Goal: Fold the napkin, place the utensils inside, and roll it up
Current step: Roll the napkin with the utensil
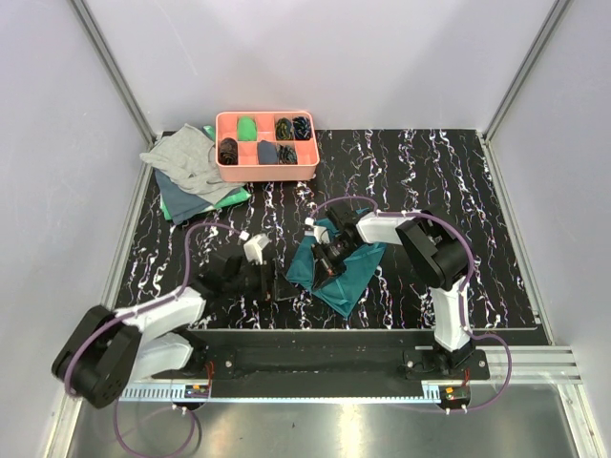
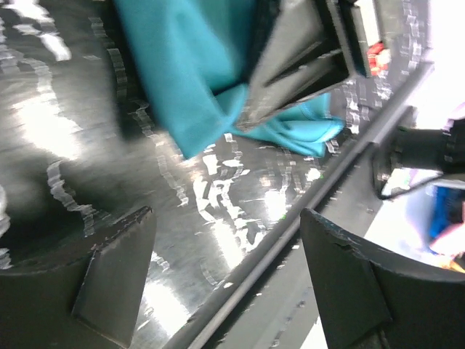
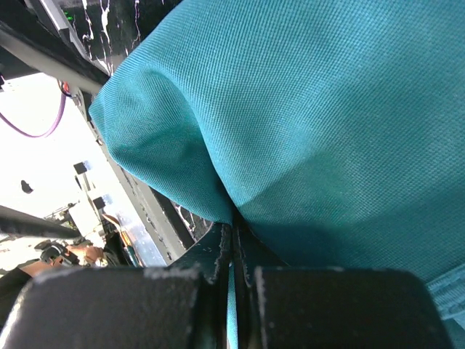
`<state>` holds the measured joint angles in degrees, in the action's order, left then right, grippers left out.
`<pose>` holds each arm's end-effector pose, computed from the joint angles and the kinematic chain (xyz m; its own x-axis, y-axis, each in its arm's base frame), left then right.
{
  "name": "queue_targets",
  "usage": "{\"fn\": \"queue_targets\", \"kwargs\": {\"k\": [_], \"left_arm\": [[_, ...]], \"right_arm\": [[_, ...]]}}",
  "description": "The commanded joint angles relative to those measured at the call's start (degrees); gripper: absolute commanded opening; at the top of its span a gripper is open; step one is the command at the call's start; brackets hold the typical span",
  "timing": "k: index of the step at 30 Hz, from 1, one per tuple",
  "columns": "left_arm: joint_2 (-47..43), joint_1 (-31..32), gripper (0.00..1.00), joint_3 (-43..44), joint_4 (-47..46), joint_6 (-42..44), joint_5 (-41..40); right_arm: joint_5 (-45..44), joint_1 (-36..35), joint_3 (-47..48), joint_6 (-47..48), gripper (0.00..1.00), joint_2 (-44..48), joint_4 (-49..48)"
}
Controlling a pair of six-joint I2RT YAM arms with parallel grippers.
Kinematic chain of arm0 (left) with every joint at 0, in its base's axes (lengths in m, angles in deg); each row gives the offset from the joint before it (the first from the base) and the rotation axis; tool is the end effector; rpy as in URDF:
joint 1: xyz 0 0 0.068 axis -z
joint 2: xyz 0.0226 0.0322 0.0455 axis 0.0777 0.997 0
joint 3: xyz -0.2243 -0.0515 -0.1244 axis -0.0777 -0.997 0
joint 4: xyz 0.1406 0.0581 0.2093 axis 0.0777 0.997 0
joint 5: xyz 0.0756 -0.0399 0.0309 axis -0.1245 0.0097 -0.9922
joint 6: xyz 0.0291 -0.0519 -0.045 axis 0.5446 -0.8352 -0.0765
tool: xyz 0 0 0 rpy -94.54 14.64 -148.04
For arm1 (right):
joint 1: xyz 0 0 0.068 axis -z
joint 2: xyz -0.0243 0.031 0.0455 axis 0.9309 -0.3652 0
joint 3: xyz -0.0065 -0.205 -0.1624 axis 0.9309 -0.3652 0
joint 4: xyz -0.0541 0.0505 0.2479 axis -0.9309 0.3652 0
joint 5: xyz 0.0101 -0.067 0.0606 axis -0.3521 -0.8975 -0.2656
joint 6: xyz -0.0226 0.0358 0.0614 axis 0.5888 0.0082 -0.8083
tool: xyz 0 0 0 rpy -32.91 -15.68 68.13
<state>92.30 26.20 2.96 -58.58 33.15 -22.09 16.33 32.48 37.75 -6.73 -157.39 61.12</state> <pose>0.1702 -0.1374 0.1258 -0.8899 -0.0704 -0.4507 0.3139 0.6224 -0.7170 0.2684 0.2546 0.0803 -0.8355 -0.5220 -0.1718 -0.4509 0.4725 0.7572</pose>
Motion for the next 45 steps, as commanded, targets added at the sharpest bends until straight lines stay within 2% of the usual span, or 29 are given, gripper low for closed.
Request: {"fn": "queue_targets", "kwargs": {"k": [1,6,12,17,22,28,32,42,45], "left_arm": [[7.5,1.2,0.82,-0.3,-15.1,-6.6,7.8],[14.9,2.0,0.82,3.6,-23.1,-8.0,7.0],[18.0,2.0,0.82,8.2,-25.8,-8.4,4.7],[18.4,1.1,0.83,8.3,-29.2,-9.7,0.7],[16.8,-2.7,0.83,6.1,-34.1,-12.0,0.9],[11.1,-4.0,0.85,5.8,-27.9,-6.4,-3.1],[14.7,-4.0,0.85,8.1,-28.5,-4.7,1.6],[30.5,-3.7,0.84,9.5,-45.3,-10.7,11.7],[32.8,-3.8,0.82,10.3,-40.2,-10.1,11.4]], "right_arm": [[0.0,0.1,0.3,1.1,0.0,-0.8,-1.3],[-0.1,0.1,0.1,0.8,0.0,-0.9,-1.8],[-0.5,0.1,-0.2,0.8,0.0,-1.1,-2.1],[-0.9,0.1,-0.7,0.8,0.0,-1.1,-2.2],[-0.8,0.2,-0.7,0.8,0.0,-1.0,-2.3],[-0.9,0.2,-0.8,0.7,0.0,-0.7,-2.2],[-0.9,0.2,-1.0,0.8,0.0,-0.9,-2.3],[-1.1,0.3,-0.8,0.6,0.0,-1.0,-2.2],[-1.5,0.3,-0.9,0.4,0.0,-1.0,-2.3]]}}
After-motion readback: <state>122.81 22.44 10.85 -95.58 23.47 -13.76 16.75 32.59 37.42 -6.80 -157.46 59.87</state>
